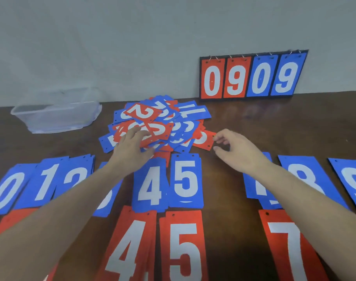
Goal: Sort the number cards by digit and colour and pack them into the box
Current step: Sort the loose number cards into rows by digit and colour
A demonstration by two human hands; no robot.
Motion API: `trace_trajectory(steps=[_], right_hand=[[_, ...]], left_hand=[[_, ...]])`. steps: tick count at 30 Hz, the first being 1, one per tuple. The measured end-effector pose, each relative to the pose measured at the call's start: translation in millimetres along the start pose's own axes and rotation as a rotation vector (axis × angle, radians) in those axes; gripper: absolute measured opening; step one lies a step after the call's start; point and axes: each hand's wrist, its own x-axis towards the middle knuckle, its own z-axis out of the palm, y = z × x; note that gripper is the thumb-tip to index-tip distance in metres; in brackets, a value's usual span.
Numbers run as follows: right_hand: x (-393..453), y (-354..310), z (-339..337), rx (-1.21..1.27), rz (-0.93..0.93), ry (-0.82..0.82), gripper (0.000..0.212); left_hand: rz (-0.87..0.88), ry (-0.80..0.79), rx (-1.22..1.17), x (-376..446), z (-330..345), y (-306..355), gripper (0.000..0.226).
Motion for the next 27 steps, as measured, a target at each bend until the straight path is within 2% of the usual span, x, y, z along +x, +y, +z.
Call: trace_trajectory(steps=[6,10,16,21,24,27], right_hand=[[55.2,-37.0,27.7,-0.097,-0.085,-0.087,0.025],[87.4,-53.5,40.2,-0.142,-0.130,-0.121,0.029],[122.7,-67.0,60.8,-0.262,-0.250,-0.189,0.044],[129.2,-64.3,74.4,-0.440,-0.365,-0.296,0.053],[122.5,-54.2,73.9,-0.521,-0.437,-0.292,0.053],[116.6,-41.1,63.1,-0.517,-0.425,-0.271,0.052]], left_hand=[[-0.088,0.015,-0.077,23.9,-13.9,-31.8,0.053],[-0.047,0.030,-0.126,39.3,-15.6,-47.9,0.050],[0.085,-0.128,0.027,56.0,-5.1,-71.0,0.086],[0.116,-0.094,0.103,54.3,3.8,-76.2,0.083],[0.129,-0.075,0.089,54.1,5.1,-78.1,0.090],[0.138,-0.039,0.047,52.0,7.6,-82.0,0.094]])
